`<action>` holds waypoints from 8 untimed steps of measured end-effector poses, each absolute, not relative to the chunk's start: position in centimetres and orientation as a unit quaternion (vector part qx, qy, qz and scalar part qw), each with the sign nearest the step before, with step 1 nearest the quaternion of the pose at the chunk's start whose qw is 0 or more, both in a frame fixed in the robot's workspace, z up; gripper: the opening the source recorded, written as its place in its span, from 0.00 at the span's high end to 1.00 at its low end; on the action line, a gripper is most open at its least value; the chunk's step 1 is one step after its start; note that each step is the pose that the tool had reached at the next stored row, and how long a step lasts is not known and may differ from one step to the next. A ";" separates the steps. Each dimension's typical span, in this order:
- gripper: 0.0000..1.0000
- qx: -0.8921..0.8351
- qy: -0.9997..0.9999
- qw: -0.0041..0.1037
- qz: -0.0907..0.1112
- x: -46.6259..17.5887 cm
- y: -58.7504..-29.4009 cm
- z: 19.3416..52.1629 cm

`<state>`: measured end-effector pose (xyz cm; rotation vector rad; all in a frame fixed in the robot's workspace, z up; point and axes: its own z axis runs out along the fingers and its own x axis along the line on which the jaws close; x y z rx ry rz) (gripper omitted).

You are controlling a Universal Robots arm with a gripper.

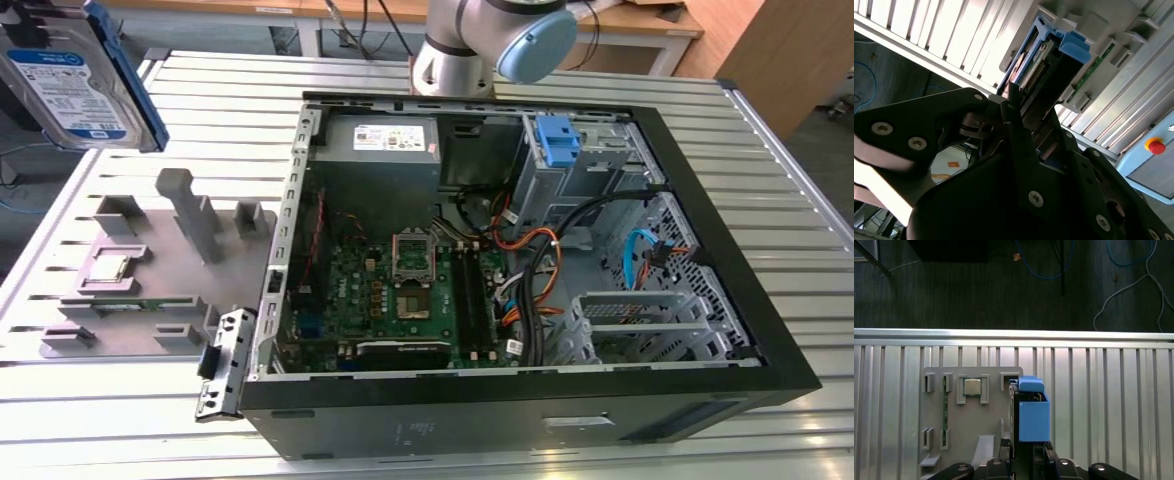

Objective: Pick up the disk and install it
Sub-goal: 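Pick up the disk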

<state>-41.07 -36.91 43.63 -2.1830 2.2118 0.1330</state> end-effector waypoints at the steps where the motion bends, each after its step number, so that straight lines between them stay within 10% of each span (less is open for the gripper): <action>1: 0.65 -0.702 0.711 0.016 0.043 -41.1 -36.9 43.6; 8: 0.65 -0.702 0.711 0.016 0.043 -41.1 -36.9 43.9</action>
